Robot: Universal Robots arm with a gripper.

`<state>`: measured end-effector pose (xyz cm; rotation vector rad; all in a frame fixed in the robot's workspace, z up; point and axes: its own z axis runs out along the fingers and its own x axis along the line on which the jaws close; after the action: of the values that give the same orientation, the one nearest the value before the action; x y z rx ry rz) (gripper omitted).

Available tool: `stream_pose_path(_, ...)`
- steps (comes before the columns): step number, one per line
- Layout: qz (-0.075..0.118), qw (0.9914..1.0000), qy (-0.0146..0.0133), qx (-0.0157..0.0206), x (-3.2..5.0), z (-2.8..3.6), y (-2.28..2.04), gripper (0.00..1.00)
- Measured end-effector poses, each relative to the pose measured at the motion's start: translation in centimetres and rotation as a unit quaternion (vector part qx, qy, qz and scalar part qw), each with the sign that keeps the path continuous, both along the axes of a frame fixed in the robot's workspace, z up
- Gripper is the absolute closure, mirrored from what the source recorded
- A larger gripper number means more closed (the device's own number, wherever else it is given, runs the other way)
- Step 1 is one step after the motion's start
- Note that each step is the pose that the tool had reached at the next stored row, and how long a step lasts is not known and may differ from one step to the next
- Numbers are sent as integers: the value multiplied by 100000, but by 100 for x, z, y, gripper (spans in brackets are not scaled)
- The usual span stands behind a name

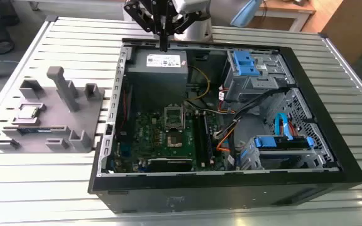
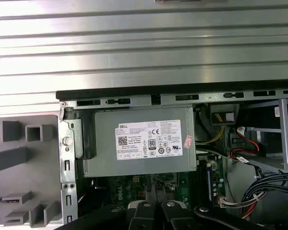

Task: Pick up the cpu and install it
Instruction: 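Reach for the cpu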

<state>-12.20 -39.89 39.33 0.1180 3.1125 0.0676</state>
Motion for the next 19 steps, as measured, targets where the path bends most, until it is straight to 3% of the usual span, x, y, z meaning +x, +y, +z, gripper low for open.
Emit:
stream_pose_path(10, -4, 100000, -1, -2, -4, 0, 0, 89)
stream_pose_path(19, 2, 100000, -5, 44, -119, 0, 0, 89)
